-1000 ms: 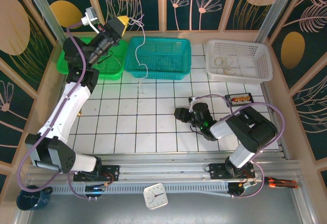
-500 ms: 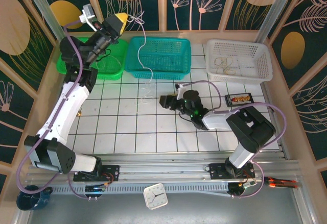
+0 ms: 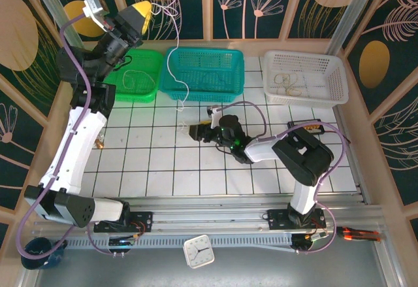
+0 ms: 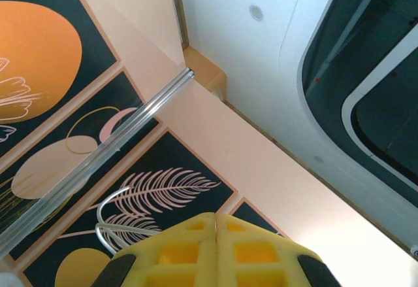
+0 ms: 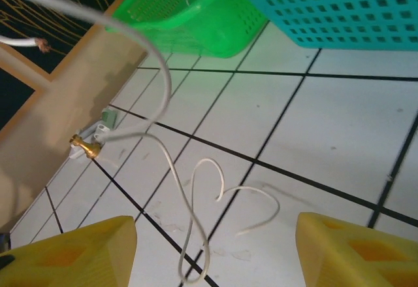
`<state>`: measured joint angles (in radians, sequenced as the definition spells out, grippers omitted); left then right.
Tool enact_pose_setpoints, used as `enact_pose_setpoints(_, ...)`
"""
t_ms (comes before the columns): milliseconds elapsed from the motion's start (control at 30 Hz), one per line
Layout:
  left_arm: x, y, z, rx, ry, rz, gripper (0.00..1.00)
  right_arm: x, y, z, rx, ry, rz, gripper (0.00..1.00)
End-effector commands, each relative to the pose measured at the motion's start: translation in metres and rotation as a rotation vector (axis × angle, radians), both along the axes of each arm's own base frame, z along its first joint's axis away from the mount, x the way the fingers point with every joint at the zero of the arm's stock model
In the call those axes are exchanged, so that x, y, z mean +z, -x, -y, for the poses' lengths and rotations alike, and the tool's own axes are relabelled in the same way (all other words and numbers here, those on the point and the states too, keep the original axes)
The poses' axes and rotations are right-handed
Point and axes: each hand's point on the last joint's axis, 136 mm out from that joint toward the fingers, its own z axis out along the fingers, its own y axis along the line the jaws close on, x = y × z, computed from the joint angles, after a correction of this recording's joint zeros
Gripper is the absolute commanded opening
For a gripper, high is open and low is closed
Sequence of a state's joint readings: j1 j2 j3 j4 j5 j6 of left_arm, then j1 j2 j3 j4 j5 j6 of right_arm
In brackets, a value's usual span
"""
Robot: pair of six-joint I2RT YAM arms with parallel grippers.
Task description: Untangle the cables
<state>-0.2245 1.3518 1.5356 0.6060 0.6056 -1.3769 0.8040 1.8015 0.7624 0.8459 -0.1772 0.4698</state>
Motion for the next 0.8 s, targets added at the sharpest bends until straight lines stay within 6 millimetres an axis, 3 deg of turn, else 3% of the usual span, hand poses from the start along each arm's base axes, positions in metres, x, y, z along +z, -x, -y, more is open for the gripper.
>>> enact_pose_setpoints(0,0.024,0.020,-0.002,-0.042,0.037,0.037,0.00,0.031,-0.003,-0.015,0.000,-0.078,0.095,0.71)
enact_pose_setpoints(533,0.028,0.021,0.005,-0.065,0.037,0.040,0.00,0.070,0.008,-0.038,0.034,-0.161,0.170,0.74)
enact_pose_setpoints(767,0.026,0.020,0.010,-0.075,0.039,0.034,0.00,0.074,-0.008,-0.039,-0.022,-0.169,0.178,0.70)
